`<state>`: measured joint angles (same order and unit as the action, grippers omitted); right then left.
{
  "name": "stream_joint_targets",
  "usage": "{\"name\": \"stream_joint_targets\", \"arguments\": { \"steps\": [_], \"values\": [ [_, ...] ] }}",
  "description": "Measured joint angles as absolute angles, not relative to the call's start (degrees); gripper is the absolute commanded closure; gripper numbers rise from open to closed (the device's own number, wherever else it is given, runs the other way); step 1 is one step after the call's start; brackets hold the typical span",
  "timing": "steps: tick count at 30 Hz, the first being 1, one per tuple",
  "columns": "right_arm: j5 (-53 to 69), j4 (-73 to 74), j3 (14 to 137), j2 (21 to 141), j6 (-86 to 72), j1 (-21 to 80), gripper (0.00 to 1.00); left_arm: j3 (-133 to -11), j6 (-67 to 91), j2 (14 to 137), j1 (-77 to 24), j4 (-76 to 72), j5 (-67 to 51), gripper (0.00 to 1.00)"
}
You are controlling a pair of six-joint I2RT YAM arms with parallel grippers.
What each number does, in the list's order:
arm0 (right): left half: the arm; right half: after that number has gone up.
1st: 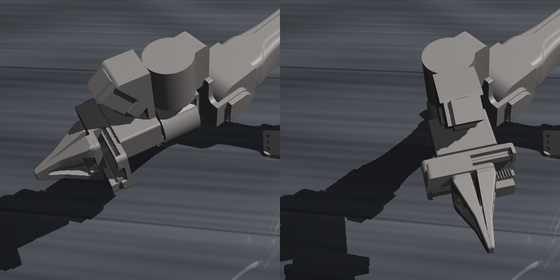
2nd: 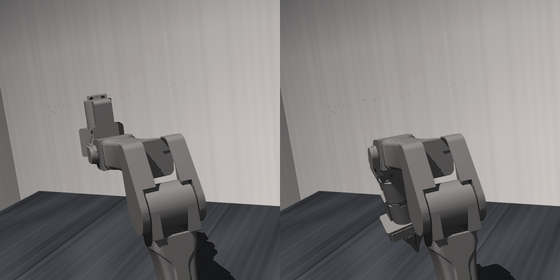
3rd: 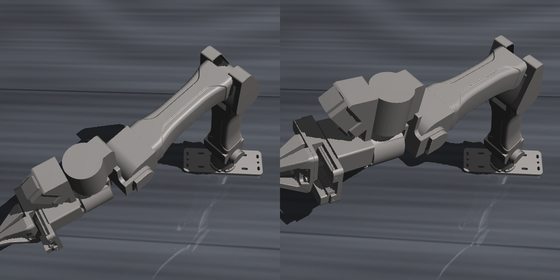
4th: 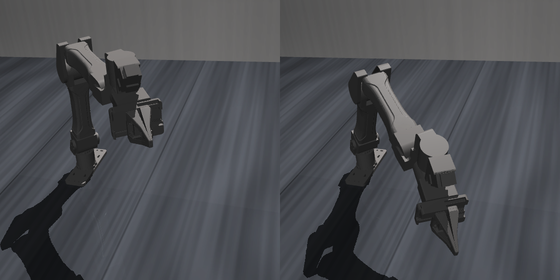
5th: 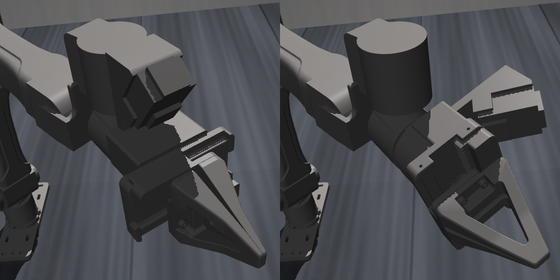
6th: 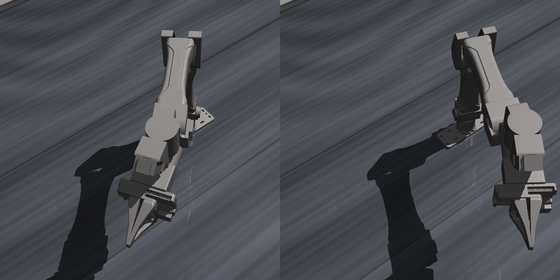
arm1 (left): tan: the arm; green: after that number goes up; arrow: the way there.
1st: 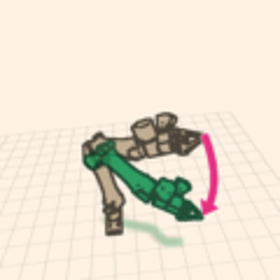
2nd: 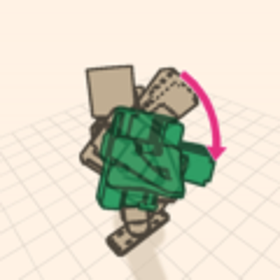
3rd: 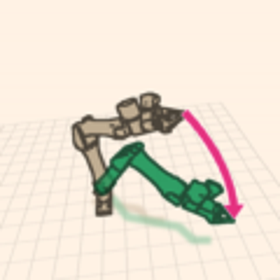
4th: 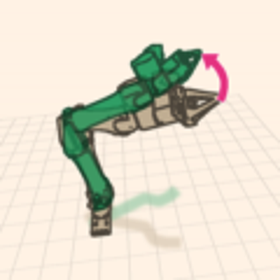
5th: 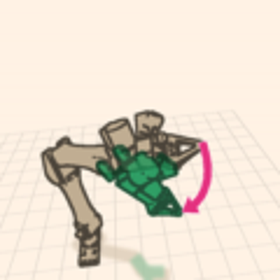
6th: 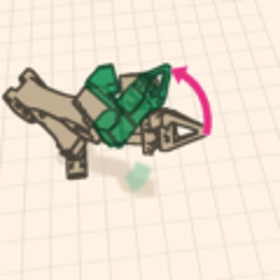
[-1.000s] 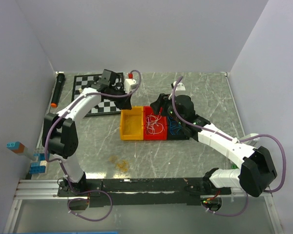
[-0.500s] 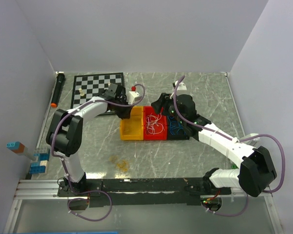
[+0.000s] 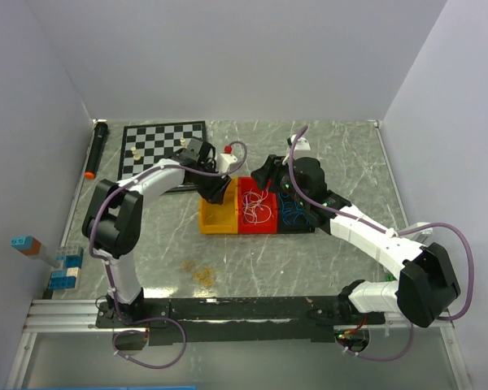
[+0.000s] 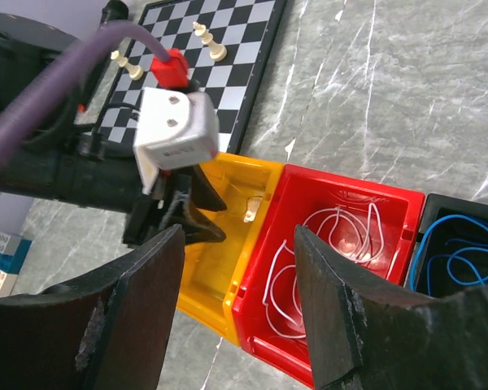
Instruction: Untangle the cables
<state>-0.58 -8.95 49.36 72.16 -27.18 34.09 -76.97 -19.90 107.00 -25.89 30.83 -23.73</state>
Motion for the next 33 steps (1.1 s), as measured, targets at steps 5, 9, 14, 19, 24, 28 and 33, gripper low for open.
{"name": "stream_joint_targets", "arguments": {
  "steps": [5, 9, 14, 19, 24, 28, 33],
  "values": [
    [-0.6, -8.75, 49.36, 71.9, -27.18, 34.09, 0.37, -79.2, -19.35, 104.55, -25.74, 35.81, -25.58, 0.5],
    [-0.62, -8.1, 49.36, 71.26, -27.16, 34.09, 0.36, -85.58, -19.33, 103.88, -25.74, 41.65, -27.86, 0.44],
    [-0.64, -8.03, 49.36, 70.94, -27.16, 34.09, 0.36, -88.14, -19.0, 101.86, -25.69, 45.84, -30.89, 0.44],
    [-0.67, -7.88, 49.36, 70.5, -27.16, 34.09, 0.36, -88.09, -18.04, 101.34, -25.65, 48.4, -32.69, 0.43],
    [-0.8, -7.75, 49.36, 70.19, -27.16, 34.09, 0.36, -88.95, -16.58, 101.19, -24.29, 49.58, -33.43, 0.27],
    [-0.8, -7.64, 49.36, 70.19, -27.14, 34.09, 0.36, -93.34, -14.15, 101.19, -19.9, 49.58, -34.39, 0.07],
    [-0.75, -7.66, 49.36, 70.19, -27.14, 34.09, 0.36, -95.61, -10.31, 101.95, -10.9, 44.4, -35.51, 0.08]
  ]
}}
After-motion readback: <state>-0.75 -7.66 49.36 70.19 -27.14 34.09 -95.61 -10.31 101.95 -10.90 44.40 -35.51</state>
